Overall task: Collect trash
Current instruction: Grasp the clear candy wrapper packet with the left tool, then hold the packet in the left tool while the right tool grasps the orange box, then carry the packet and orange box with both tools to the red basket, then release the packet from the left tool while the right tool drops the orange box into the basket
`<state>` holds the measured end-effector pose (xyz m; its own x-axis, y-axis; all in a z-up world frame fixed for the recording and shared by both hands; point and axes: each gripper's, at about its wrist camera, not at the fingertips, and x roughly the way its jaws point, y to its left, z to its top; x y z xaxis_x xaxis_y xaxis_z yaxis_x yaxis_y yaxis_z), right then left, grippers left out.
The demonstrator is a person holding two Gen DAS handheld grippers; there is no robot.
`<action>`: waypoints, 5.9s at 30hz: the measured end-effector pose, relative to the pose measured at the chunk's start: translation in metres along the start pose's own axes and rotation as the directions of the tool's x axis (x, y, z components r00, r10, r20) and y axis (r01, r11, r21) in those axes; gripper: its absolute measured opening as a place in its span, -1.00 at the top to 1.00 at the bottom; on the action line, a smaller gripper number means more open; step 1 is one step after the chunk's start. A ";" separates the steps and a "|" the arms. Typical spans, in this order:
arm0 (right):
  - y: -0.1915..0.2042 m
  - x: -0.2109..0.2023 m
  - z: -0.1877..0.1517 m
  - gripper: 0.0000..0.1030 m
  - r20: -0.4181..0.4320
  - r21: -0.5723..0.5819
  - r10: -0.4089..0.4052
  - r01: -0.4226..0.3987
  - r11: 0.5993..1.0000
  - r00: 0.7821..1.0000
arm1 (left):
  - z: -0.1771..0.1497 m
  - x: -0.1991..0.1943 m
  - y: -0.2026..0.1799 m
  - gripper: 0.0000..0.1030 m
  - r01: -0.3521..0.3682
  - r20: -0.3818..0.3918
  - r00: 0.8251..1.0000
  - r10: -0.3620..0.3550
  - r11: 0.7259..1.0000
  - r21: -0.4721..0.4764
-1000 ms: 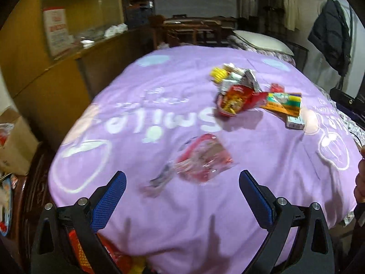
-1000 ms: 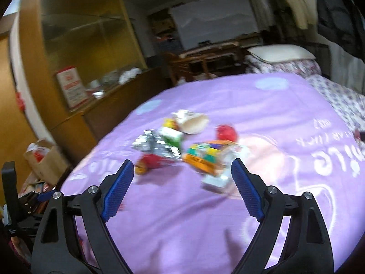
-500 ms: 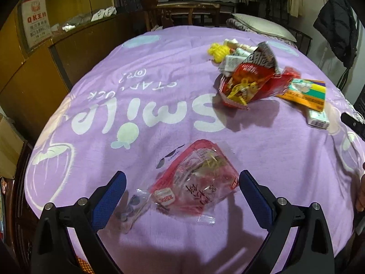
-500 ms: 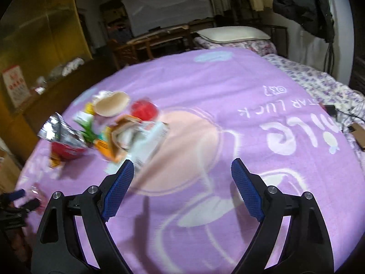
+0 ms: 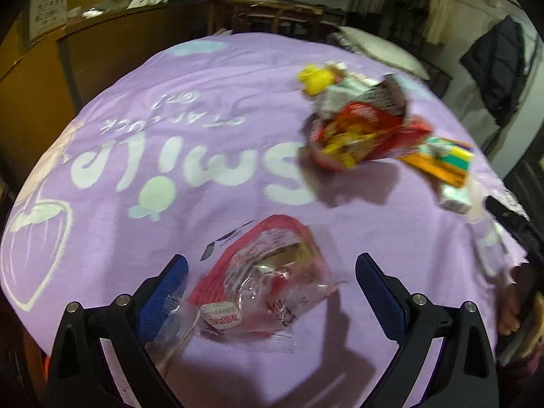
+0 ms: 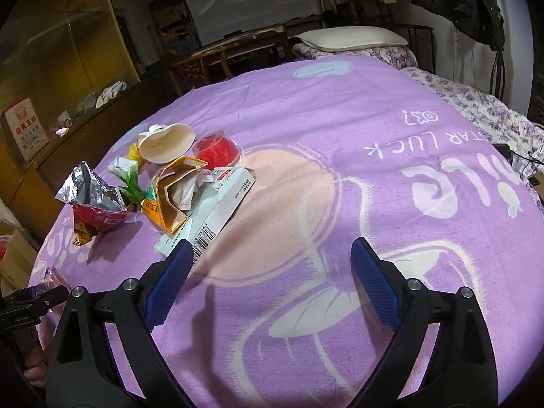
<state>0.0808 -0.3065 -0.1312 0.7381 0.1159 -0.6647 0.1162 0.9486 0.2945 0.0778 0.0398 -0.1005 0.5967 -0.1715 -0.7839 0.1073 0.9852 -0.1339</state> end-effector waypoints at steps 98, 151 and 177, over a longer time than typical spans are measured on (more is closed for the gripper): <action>0.113 0.024 -0.004 -0.22 -0.175 -0.236 0.292 -0.328 0.915 0.940 | -0.019 -0.027 0.024 0.15 0.005 0.072 0.997 -0.002 0.999 -0.042; 0.300 -0.166 -0.062 0.79 -0.245 -0.428 0.666 -0.695 0.578 0.705 | -0.153 -0.207 0.216 0.15 -0.228 -0.015 0.973 0.232 0.938 -0.260; 0.459 -0.072 -0.215 0.75 -0.759 -0.383 0.408 -0.854 0.352 0.508 | -0.201 -0.194 0.320 -0.85 -0.408 -0.111 0.908 0.405 0.788 -0.461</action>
<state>-0.0617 0.1834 -0.0959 -0.0825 0.6691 -0.7386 -0.8440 0.3472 0.4088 -0.1639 0.3893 -0.1131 0.4968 0.2433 -0.8330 -0.5255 0.8483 -0.0656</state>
